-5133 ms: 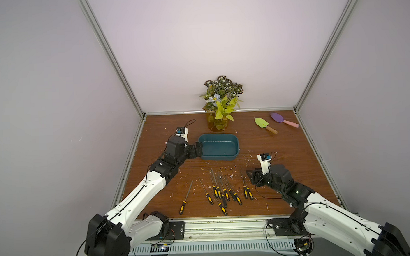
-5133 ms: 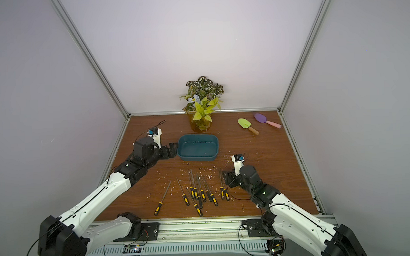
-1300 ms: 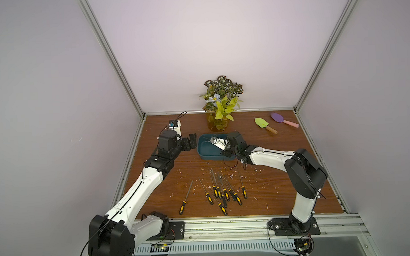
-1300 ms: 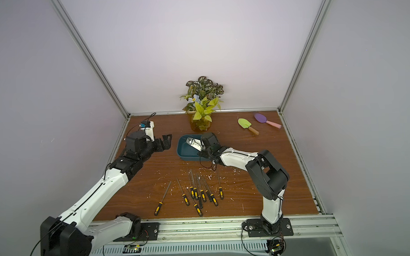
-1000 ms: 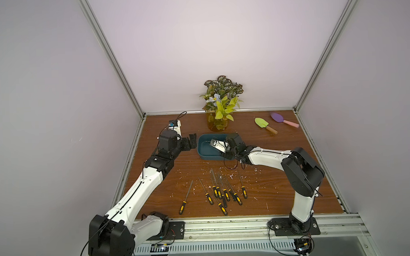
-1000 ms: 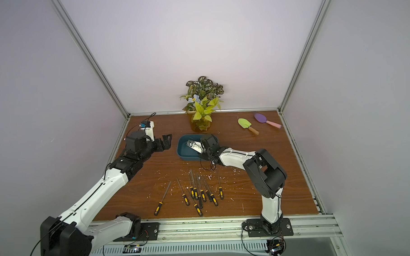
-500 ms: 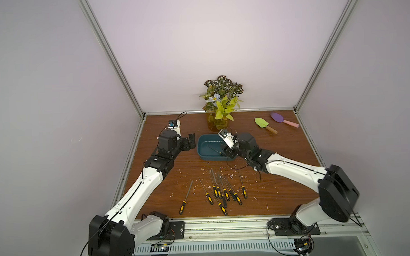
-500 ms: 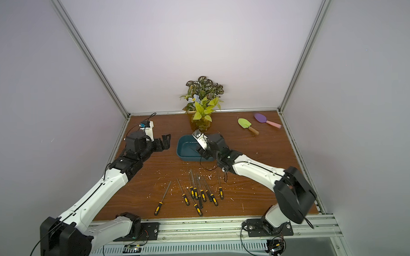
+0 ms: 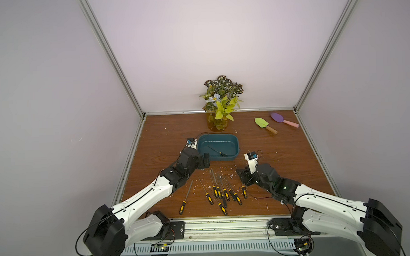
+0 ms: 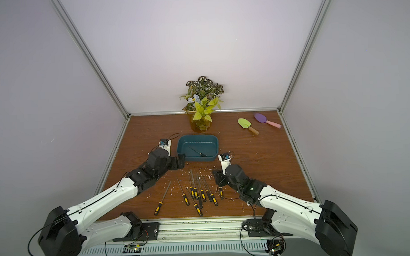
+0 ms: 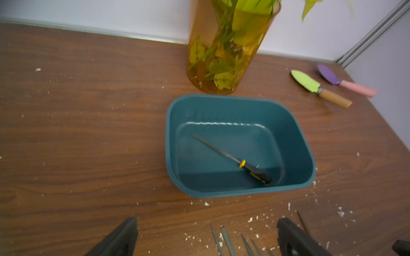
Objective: Put the file tool into the storage box
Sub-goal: Pick up the file tool from the center of the board.
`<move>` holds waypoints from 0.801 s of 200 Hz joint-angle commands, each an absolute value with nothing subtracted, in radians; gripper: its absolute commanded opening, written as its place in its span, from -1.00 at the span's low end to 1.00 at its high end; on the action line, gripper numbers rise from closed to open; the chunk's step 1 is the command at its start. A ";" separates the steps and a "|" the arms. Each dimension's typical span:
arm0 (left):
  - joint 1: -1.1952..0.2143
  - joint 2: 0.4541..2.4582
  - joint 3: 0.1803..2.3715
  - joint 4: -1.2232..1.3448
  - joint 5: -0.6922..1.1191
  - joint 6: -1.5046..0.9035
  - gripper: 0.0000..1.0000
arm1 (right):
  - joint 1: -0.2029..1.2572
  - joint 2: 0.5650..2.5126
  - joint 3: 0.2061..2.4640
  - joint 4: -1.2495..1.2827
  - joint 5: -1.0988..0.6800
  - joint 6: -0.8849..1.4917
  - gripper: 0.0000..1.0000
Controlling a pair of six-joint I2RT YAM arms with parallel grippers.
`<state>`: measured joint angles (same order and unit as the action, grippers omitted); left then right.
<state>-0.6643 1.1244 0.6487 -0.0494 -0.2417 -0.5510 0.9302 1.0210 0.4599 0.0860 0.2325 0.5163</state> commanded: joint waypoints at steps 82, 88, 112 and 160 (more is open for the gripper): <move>-0.684 1.038 0.460 0.194 -0.445 -0.439 0.99 | 1.040 1.027 0.306 0.028 0.360 0.712 0.13; -0.684 1.037 0.452 0.208 -0.449 -0.428 0.99 | 1.040 1.033 0.300 0.033 0.362 0.715 0.13; -0.684 1.019 0.392 0.298 -0.479 -0.378 0.99 | 1.044 1.069 0.302 0.045 0.348 0.714 0.08; -0.681 0.985 0.434 0.265 -0.454 -0.384 0.99 | 1.065 1.156 0.349 0.033 0.352 0.702 0.06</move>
